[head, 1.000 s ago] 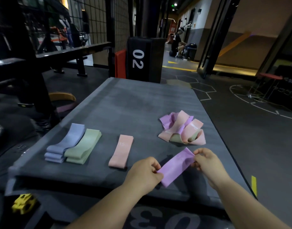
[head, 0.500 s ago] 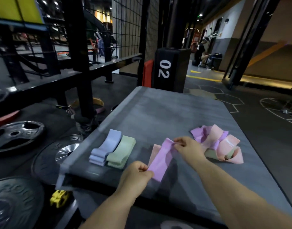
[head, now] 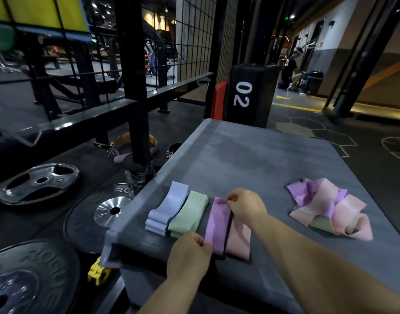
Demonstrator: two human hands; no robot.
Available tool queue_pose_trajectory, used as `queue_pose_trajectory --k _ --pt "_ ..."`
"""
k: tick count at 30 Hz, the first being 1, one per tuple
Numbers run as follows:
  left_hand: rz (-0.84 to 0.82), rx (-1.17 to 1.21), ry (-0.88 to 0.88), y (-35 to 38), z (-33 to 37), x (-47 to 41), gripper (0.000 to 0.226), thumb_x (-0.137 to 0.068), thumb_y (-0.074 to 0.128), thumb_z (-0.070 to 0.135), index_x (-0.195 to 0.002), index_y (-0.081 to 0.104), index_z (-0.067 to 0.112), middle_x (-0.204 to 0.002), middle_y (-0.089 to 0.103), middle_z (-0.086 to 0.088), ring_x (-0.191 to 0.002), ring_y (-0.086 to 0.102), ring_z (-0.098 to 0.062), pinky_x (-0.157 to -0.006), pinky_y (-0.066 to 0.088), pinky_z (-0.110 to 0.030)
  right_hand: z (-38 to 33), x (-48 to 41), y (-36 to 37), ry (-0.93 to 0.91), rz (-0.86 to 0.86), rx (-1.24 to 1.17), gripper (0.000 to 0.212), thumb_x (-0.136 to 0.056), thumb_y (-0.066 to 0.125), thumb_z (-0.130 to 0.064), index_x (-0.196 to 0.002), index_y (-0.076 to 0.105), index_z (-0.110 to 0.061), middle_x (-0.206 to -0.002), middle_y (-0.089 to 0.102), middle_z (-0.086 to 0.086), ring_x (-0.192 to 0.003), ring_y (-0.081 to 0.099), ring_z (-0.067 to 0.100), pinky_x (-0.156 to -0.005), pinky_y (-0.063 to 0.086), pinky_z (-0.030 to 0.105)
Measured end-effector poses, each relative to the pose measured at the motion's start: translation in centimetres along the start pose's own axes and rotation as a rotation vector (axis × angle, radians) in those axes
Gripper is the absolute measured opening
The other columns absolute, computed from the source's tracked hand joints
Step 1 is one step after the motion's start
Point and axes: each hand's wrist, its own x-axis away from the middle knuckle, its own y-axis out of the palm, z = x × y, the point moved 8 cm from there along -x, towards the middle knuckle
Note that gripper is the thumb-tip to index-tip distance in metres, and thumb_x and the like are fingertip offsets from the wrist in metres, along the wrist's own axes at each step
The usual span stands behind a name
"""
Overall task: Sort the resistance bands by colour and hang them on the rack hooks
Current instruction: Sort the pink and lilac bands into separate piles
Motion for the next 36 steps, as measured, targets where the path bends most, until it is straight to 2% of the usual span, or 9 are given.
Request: queue_pose_trajectory --k 6,10,14,20,25,36 --pt "0.056 -0.117 0.073 0.0 0.7 0.3 0.01 -0.087 0.055 0.037 -0.087 0.049 0.03 -0.096 0.063 0.009 -0.098 0.059 -0.016 -0.072 0.038 -0.025 0.2 -0.3 1.0 0.016 0.008 0.075 0.029 -0.088 0.051 -0.02 -0.107 0.068 -0.032 -0.109 0.07 -0.007 -0.105 0.062 0.019 -0.089 0.049 0.029" --pt "0.077 -0.149 0.11 0.0 1.1 0.6 0.01 -0.09 0.052 0.037 -0.089 0.047 0.029 -0.089 0.056 0.009 -0.097 0.058 -0.017 -0.07 0.034 -0.025 0.3 -0.4 0.8 -0.003 0.063 0.131 0.028 -0.09 0.05 -0.023 -0.11 0.067 -0.034 -0.111 0.07 -0.01 -0.109 0.061 0.018 -0.094 0.045 0.03" --pt "0.102 -0.159 0.141 0.0 1.2 0.6 0.013 -0.091 0.051 0.038 -0.09 0.041 0.031 -0.099 0.061 0.009 -0.099 0.058 -0.016 -0.072 0.035 -0.026 0.5 -0.4 0.7 -0.002 0.098 0.141 0.03 -0.089 0.048 -0.023 -0.11 0.067 -0.034 -0.112 0.07 -0.009 -0.11 0.06 0.019 -0.095 0.04 0.031" --pt "0.142 -0.169 0.176 0.2 1.4 0.6 0.017 -0.093 0.049 0.034 -0.094 0.035 0.025 -0.081 0.049 0.008 -0.093 0.06 -0.023 -0.066 0.031 -0.03 0.7 0.0 0.8 -0.006 0.14 0.107 0.028 -0.09 0.048 -0.024 -0.108 0.067 -0.033 -0.108 0.071 -0.009 -0.11 0.056 0.019 -0.094 0.037 0.034" --pt "0.138 -0.26 0.232 0.3 2.0 0.4 0.015 -0.095 0.043 0.032 -0.104 0.037 0.021 -0.099 0.062 0.003 -0.098 0.061 -0.024 -0.066 0.034 -0.031 0.6 0.4 0.6 -0.011 0.186 0.105 0.026 -0.092 0.048 -0.025 -0.109 0.067 -0.032 -0.107 0.07 -0.01 -0.113 0.051 0.018 -0.093 0.035 0.033" --pt "0.089 -0.354 0.249 1.3 1.8 -0.1 0.012 -0.097 0.04 0.028 -0.104 0.036 0.019 -0.104 0.065 -0.002 -0.101 0.062 -0.026 -0.068 0.034 -0.033 1.1 0.5 1.2 0.009 0.181 0.05 0.021 -0.093 0.05 -0.028 -0.109 0.064 -0.031 -0.107 0.069 -0.009 -0.113 0.053 0.018 -0.092 0.032 0.033"
